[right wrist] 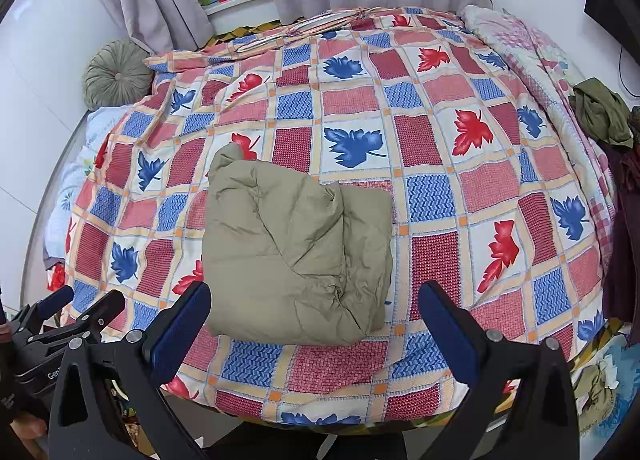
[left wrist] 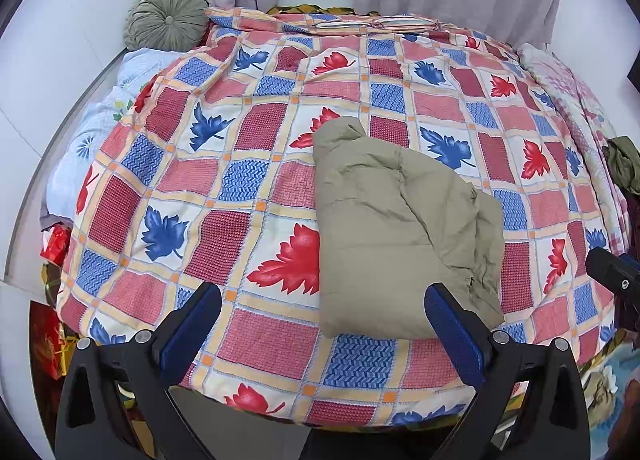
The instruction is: Fold large clothes
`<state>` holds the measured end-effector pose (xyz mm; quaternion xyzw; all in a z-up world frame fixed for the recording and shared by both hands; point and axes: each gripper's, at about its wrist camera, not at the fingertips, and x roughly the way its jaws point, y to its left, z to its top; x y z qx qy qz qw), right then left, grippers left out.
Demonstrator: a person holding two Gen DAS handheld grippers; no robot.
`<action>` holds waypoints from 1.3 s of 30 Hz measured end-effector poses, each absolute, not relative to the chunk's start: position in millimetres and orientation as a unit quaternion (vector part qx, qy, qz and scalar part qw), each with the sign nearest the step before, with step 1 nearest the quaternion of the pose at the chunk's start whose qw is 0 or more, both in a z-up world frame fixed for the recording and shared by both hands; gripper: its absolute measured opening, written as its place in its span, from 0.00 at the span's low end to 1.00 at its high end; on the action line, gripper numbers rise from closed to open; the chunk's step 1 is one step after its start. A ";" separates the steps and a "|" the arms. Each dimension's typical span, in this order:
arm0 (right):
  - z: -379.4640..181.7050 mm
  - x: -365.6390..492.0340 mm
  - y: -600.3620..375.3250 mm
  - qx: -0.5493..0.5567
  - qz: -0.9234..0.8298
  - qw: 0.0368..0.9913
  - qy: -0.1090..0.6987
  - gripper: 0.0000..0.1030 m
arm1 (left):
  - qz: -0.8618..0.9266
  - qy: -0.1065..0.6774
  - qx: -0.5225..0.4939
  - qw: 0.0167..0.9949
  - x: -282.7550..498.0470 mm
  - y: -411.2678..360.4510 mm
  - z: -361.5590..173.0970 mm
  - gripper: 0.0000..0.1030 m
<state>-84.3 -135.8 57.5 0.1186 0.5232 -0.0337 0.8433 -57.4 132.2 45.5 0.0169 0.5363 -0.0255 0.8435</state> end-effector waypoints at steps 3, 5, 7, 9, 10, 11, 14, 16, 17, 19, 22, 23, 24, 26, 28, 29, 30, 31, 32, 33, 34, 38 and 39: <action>57.5 -85.1 -134.6 0.119 -0.034 0.843 0.523 1.00 | -0.025 0.536 0.017 0.844 -57.1 132.3 45.6 0.99; 57.4 -85.2 -134.0 0.119 -0.035 0.843 0.523 1.00 | -0.025 0.537 0.017 0.843 -56.9 132.6 45.7 0.99; 57.3 -85.5 -133.4 0.120 -0.035 0.843 0.523 1.00 | -0.025 0.537 0.017 0.843 -56.9 132.5 45.7 0.99; 57.3 -85.6 -133.1 0.119 -0.035 0.843 0.523 1.00 | -0.025 0.536 0.017 0.843 -56.7 132.5 45.5 0.99; 57.2 -85.7 -132.9 0.120 -0.036 0.843 0.523 1.00 | -0.025 0.536 0.017 0.843 -56.5 132.5 45.4 0.99; 57.4 -85.7 -132.8 0.120 -0.035 0.843 0.523 1.00 | -0.025 0.536 0.017 0.843 -56.3 132.6 45.4 0.99; 57.8 -85.7 -132.4 0.119 -0.035 0.843 0.523 1.00 | -0.026 0.537 0.017 0.843 -56.2 132.7 45.3 0.99; 57.0 -86.3 -131.8 0.120 -0.036 0.843 0.522 1.00 | -0.026 0.537 0.017 0.843 -55.8 132.8 45.5 0.99; 57.3 -85.9 -131.8 0.120 -0.035 0.843 0.523 1.00 | -0.026 0.537 0.018 0.843 -55.9 132.7 45.3 0.99; 56.9 -86.6 -131.3 0.121 -0.037 0.843 0.523 1.00 | -0.025 0.537 0.017 0.843 -55.7 132.8 45.6 0.99; 56.9 -86.4 -131.4 0.120 -0.037 0.843 0.522 1.00 | -0.025 0.537 0.017 0.843 -56.8 132.3 45.8 0.99; 57.1 -86.3 -131.4 0.120 -0.036 0.843 0.522 1.00 | -0.025 0.537 0.017 0.843 -56.6 132.3 45.7 0.99; 56.9 -86.3 -131.4 0.120 -0.036 0.843 0.522 1.00 | -0.025 0.537 0.017 0.843 -56.4 132.4 45.7 0.99; 57.6 -86.1 -131.0 0.120 -0.036 0.843 0.523 1.00 | -0.025 0.537 0.017 0.843 -56.1 132.5 45.7 0.99; 56.9 -86.2 -131.3 0.120 -0.036 0.844 0.522 1.00 | -0.024 0.537 0.017 0.843 -55.9 132.9 46.3 0.99; 57.1 -86.3 -131.0 0.120 -0.036 0.844 0.522 1.00 | -0.025 0.537 0.017 0.843 -55.6 133.0 46.2 0.99; 57.0 -86.4 -130.9 0.120 -0.036 0.844 0.522 1.00 | -0.026 0.537 0.017 0.843 -55.2 133.0 45.7 0.99; 57.4 -86.3 -130.7 0.120 -0.036 0.844 0.522 1.00 | -0.025 0.537 0.017 0.843 -55.2 133.3 46.0 0.99; 57.0 -86.5 -130.7 0.120 -0.037 0.843 0.522 1.00 | -0.026 0.537 0.018 0.843 -54.6 133.2 45.6 0.99; 56.9 -86.6 -130.5 0.120 -0.037 0.843 0.522 1.00 | -0.026 0.537 0.018 0.843 -54.6 133.4 46.0 0.99; 57.0 -86.7 -130.4 0.120 -0.037 0.843 0.522 1.00 | -0.025 0.537 0.018 0.843 -54.5 133.6 45.9 0.99; 56.9 -86.7 -130.1 0.120 -0.037 0.843 0.523 1.00 | -0.025 0.537 0.018 0.843 -54.4 133.1 45.3 0.99; 56.8 -86.7 -130.0 0.120 -0.037 0.843 0.522 1.00 | -0.025 0.537 0.018 0.843 -54.2 133.1 45.4 0.99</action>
